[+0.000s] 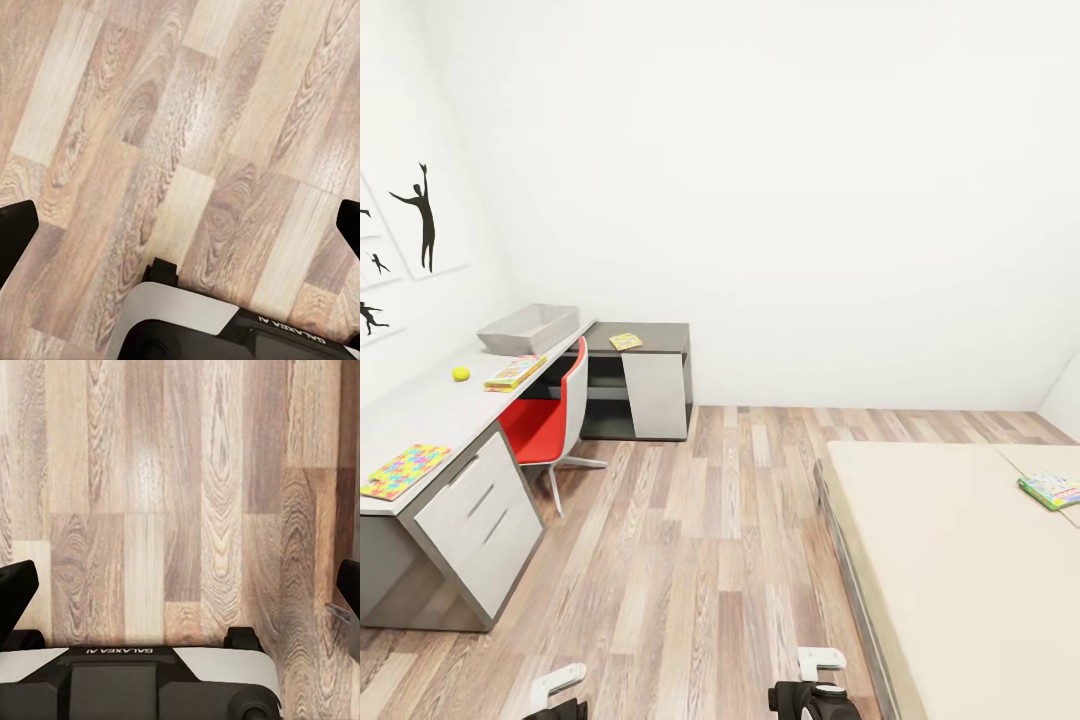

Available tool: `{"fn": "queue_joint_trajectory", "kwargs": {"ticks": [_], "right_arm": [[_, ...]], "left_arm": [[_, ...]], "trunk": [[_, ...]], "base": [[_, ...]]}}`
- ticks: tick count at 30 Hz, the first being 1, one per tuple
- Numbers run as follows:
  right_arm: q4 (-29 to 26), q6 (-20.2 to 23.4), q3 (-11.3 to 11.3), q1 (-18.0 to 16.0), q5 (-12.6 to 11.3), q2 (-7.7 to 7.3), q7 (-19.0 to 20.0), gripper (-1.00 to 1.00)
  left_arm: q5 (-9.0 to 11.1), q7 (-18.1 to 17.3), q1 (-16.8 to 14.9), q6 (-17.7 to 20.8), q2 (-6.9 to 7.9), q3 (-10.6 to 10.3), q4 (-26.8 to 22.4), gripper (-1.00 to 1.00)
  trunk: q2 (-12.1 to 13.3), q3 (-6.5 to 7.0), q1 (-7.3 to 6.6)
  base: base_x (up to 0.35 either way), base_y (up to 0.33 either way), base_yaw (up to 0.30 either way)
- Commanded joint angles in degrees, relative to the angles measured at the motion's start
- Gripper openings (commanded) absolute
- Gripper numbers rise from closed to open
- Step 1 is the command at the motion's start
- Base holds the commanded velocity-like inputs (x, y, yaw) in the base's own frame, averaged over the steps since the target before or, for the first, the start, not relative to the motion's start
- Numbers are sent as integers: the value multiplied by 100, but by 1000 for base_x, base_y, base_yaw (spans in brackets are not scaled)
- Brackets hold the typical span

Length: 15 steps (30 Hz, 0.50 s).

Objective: Put all the toys in the child's room - the three board games (two on the bed and one on the table), the two jigsaw puzzles on the table, and the tennis ball on the table - inside the toy box on the table in the child's room.

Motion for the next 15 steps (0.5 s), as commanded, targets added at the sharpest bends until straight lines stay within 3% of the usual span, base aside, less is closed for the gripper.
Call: {"fn": "queue_joint_trajectory", "kwargs": {"ticks": [1, 15], "right_arm": [[-11, 37, 5, -3, -3, 1, -23, 100], [-11, 40, 4, -3, -3, 1, -23, 100]], "left_arm": [[59, 20, -2, 33, 0, -11, -12, 100], [59, 19, -2, 33, -4, -11, -12, 100]], "trunk": [[-12, -13, 3], [-12, -13, 3]], "base": [[0, -7, 0], [0, -10, 0]]}}
